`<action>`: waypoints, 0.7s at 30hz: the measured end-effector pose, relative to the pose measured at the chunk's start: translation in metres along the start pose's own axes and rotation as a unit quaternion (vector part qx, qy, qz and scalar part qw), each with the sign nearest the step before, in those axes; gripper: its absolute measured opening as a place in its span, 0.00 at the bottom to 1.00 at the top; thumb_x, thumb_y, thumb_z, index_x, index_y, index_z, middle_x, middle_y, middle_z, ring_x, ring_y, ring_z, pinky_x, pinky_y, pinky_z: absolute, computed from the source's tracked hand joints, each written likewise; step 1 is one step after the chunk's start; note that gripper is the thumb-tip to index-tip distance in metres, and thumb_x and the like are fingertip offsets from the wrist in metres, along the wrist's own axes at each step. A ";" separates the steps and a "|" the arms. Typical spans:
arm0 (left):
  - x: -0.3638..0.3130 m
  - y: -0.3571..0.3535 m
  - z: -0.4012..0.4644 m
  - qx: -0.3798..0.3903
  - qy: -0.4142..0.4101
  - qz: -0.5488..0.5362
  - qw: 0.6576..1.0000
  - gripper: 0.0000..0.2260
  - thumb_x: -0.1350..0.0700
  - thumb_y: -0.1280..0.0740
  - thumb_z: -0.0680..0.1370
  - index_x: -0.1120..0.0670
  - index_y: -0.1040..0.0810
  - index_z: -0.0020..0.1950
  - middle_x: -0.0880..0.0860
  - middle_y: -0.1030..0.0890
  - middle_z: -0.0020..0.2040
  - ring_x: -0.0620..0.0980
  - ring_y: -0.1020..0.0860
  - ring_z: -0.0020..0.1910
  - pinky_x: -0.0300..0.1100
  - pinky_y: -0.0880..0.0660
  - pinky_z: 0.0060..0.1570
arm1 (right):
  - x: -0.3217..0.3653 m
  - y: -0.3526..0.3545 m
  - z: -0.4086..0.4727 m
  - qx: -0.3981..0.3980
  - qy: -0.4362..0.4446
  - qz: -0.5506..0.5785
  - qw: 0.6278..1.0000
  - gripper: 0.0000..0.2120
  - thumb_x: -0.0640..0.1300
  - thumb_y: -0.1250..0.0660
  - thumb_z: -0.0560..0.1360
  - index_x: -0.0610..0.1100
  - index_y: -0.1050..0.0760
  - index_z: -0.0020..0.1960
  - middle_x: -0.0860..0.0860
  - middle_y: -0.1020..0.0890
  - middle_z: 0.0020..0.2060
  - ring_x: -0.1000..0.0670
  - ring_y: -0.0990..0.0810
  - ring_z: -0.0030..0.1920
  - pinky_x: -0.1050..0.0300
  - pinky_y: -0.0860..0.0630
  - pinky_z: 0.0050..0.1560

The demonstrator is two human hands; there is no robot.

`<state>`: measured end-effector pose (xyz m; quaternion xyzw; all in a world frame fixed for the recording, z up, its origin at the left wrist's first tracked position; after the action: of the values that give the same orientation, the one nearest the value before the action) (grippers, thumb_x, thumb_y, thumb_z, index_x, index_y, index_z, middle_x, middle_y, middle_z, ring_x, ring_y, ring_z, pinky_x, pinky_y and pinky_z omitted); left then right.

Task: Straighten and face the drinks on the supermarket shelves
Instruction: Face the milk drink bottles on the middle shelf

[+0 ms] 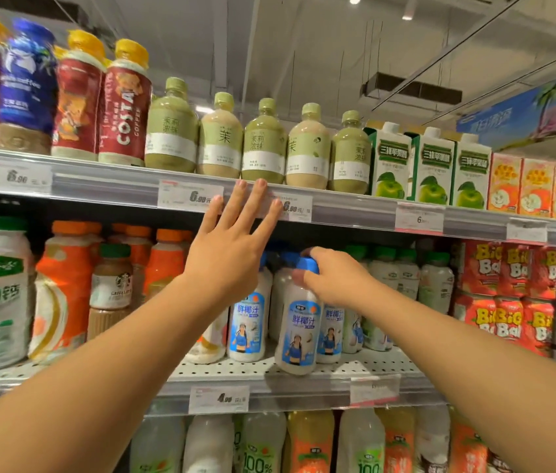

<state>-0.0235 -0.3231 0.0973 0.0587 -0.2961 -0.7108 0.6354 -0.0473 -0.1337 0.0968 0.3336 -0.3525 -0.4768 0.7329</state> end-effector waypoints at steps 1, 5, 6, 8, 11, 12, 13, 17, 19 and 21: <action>0.000 -0.001 -0.001 -0.005 -0.002 -0.001 1.000 0.42 0.53 0.37 0.73 0.49 0.62 0.78 0.56 0.67 0.78 0.58 0.68 0.76 0.56 0.63 0.74 | 0.002 -0.002 0.004 0.005 -0.004 -0.016 1.000 0.28 0.59 0.37 0.76 0.47 0.34 0.72 0.46 0.22 0.60 0.47 0.23 0.53 0.55 0.27 0.45; 0.000 -0.002 -0.002 -0.009 -0.002 0.000 1.000 0.43 0.53 0.37 0.74 0.49 0.64 0.78 0.56 0.67 0.77 0.57 0.69 0.75 0.56 0.63 0.74 | 0.014 -0.010 0.017 0.023 -0.037 -0.057 0.997 0.29 0.60 0.37 0.76 0.48 0.35 0.73 0.46 0.22 0.60 0.45 0.22 0.56 0.52 0.24 0.50; 0.001 -0.002 -0.002 -0.009 -0.001 0.001 1.000 0.43 0.54 0.36 0.74 0.49 0.64 0.78 0.56 0.68 0.77 0.57 0.69 0.75 0.56 0.63 0.74 | 0.016 -0.012 0.019 0.026 -0.046 -0.066 0.996 0.29 0.60 0.37 0.76 0.48 0.35 0.73 0.46 0.22 0.59 0.45 0.22 0.55 0.51 0.23 0.51; 0.001 -0.003 -0.003 -0.011 0.000 0.000 1.000 0.43 0.55 0.36 0.73 0.49 0.64 0.78 0.56 0.67 0.77 0.57 0.69 0.75 0.56 0.64 0.74 | 0.020 -0.014 0.022 0.034 -0.057 -0.075 0.995 0.29 0.60 0.38 0.77 0.48 0.35 0.73 0.46 0.22 0.58 0.46 0.22 0.52 0.51 0.22 0.51; 0.000 -0.003 -0.002 -0.014 0.002 0.000 1.000 0.44 0.56 0.36 0.73 0.49 0.64 0.78 0.56 0.68 0.77 0.57 0.69 0.75 0.56 0.65 0.74 | 0.020 -0.009 0.022 0.081 -0.046 -0.045 0.995 0.34 0.60 0.34 0.74 0.48 0.39 0.75 0.46 0.23 0.60 0.46 0.23 0.53 0.54 0.25 0.48; 0.000 -0.004 -0.002 -0.016 0.003 0.001 1.000 0.44 0.56 0.36 0.72 0.49 0.64 0.78 0.56 0.68 0.77 0.57 0.70 0.75 0.56 0.65 0.73 | 0.020 -0.006 0.020 0.110 -0.035 -0.041 0.992 0.40 0.60 0.30 0.71 0.47 0.42 0.76 0.46 0.25 0.63 0.46 0.24 0.56 0.55 0.25 0.49; -0.001 -0.005 -0.002 -0.017 0.004 0.001 1.000 0.44 0.56 0.36 0.72 0.49 0.64 0.78 0.56 0.68 0.77 0.57 0.70 0.75 0.56 0.65 0.73 | 0.020 -0.004 0.018 0.134 -0.022 -0.053 0.989 0.46 0.60 0.26 0.67 0.48 0.45 0.77 0.46 0.26 0.65 0.45 0.24 0.59 0.55 0.25 0.51; -0.003 -0.008 -0.003 -0.028 0.012 -0.006 1.000 0.43 0.57 0.38 0.72 0.49 0.64 0.78 0.56 0.68 0.77 0.56 0.71 0.74 0.55 0.66 0.73 | 0.023 -0.004 0.012 0.138 -0.009 -0.092 0.986 0.51 0.54 0.22 0.65 0.49 0.49 0.78 0.45 0.26 0.65 0.44 0.24 0.60 0.50 0.22 0.57; -0.003 -0.009 -0.003 -0.033 0.012 -0.009 0.999 0.44 0.58 0.37 0.72 0.49 0.64 0.78 0.56 0.68 0.77 0.56 0.70 0.75 0.55 0.67 0.73 | 0.027 -0.008 0.015 0.143 -0.017 -0.103 0.984 0.50 0.52 0.22 0.67 0.49 0.50 0.78 0.45 0.25 0.64 0.43 0.23 0.59 0.49 0.22 0.56; -0.003 -0.009 -0.003 -0.036 0.013 -0.009 0.999 0.44 0.59 0.37 0.71 0.49 0.64 0.78 0.55 0.68 0.77 0.56 0.71 0.74 0.55 0.66 0.73 | 0.030 -0.010 0.017 0.154 -0.031 -0.117 0.981 0.50 0.51 0.23 0.68 0.50 0.52 0.78 0.44 0.26 0.65 0.42 0.23 0.60 0.48 0.22 0.57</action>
<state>-0.0293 -0.3214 0.0899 0.0477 -0.2610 -0.7258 0.6346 -0.0576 -0.1677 0.1037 0.4660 -0.4029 -0.5094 0.6008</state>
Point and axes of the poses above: each hand's wrist, its own z-axis towards the middle knuckle, its own y-axis out of the back of the hand, x = y × z, the point moved 1 cm from there along z, towards the middle knuckle
